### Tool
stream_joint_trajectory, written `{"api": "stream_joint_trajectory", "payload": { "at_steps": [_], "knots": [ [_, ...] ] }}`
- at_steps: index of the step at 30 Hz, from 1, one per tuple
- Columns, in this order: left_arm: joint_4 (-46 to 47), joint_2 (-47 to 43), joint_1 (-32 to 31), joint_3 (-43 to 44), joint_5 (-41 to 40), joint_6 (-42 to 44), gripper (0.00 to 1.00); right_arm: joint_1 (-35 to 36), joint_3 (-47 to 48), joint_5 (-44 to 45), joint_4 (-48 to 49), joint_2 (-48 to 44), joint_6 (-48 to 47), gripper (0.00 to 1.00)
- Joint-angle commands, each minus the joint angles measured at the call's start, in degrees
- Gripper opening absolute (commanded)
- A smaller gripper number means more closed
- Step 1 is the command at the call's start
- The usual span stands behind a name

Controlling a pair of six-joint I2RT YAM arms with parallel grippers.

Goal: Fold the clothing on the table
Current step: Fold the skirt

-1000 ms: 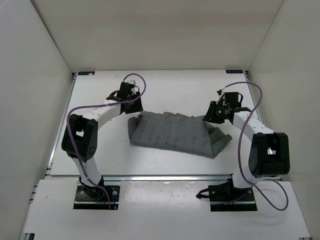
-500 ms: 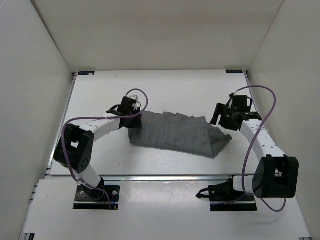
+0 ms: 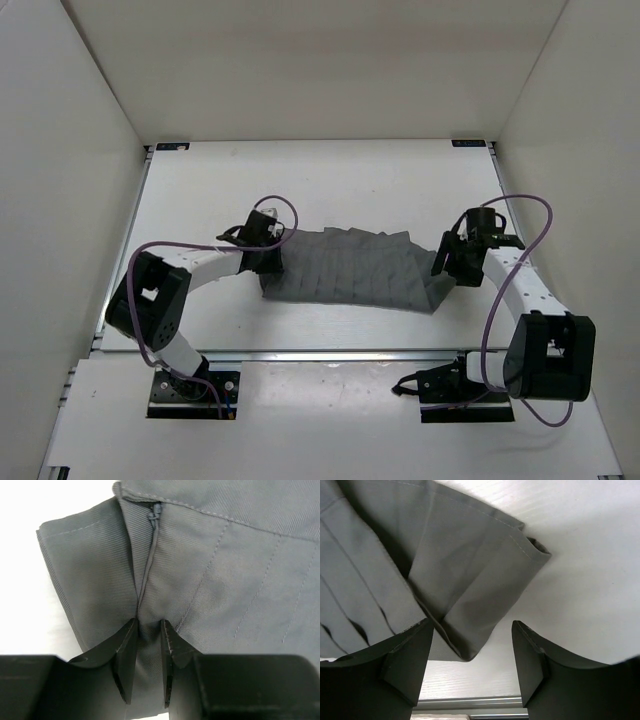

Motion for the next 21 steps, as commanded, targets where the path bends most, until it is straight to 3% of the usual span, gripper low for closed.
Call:
{"api": "stream_joint_trajectory", "payload": {
  "at_steps": [1,10,14,15,17,19,21],
  "knots": [
    [-0.25,-4.1,-1.65,-3.13,-0.02,-1.24,0.34,-1.01,-1.23,2.5,1.6,2.12,-0.51,0.62],
    [-0.6,-7.27,-2.44,-5.95,0.16,-1.76,0.35,-2.6,-1.24,2.76,6.61,8.71,-0.95,0.61],
    [-0.68,-8.86,-2.88,-6.83,0.51,-2.47,0.34,-1.54,0.96,2.94,7.31,11.43,-0.33,0.54],
    [-0.6,-9.38,-3.14,-7.0,0.6,-2.12,0.35,-1.28,1.31,2.5,7.49,11.88,-0.16,0.45],
    [-0.6,-9.74,-2.88,-7.53,0.68,-2.47,0.36,-1.37,1.13,1.54,8.11,13.36,-0.07,0.38],
    [0.01,-10.79,-2.8,-8.06,0.43,-2.64,0.35,-1.45,0.78,0.22,7.76,13.99,-0.24,0.1],
    [0.63,-11.75,-2.44,-8.85,-0.19,-2.99,0.35,-1.19,1.13,0.12,8.02,13.73,-0.51,0.01]
  ]
}}
